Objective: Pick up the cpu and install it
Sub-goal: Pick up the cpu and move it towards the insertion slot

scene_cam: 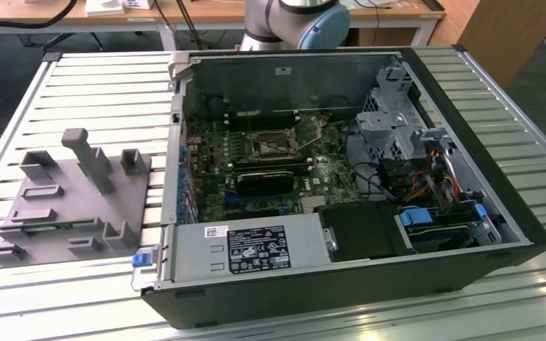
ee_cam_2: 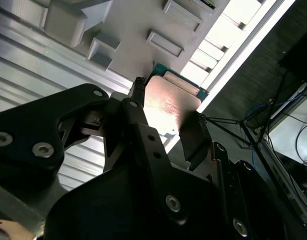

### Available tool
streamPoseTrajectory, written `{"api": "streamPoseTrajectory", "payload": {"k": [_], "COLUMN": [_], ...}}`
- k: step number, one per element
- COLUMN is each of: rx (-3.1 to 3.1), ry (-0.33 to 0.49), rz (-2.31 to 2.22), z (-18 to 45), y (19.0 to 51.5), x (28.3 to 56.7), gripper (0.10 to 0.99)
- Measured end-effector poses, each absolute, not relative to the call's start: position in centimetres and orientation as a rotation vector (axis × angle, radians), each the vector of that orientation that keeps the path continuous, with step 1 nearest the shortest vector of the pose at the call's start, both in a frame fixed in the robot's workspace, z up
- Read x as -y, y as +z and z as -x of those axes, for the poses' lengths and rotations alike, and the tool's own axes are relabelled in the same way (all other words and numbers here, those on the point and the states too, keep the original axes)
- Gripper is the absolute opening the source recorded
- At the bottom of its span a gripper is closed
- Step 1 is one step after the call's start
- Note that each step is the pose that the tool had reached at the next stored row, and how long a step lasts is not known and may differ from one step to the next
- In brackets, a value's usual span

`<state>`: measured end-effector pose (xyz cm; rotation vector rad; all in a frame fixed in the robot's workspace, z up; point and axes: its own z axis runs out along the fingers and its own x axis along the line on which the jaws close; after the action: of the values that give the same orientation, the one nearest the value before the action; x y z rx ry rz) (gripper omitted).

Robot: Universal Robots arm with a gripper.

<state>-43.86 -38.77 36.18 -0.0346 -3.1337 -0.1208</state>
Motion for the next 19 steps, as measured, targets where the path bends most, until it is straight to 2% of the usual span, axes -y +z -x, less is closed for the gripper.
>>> {"api": "streamPoseTrajectory", "payload": {"k": [19], "rx": [3.134], "ry": [-0.119], "rz": [0.036], "z": [43.9], "y": [39.6], "x": [38.2], "gripper": [0.529]}}
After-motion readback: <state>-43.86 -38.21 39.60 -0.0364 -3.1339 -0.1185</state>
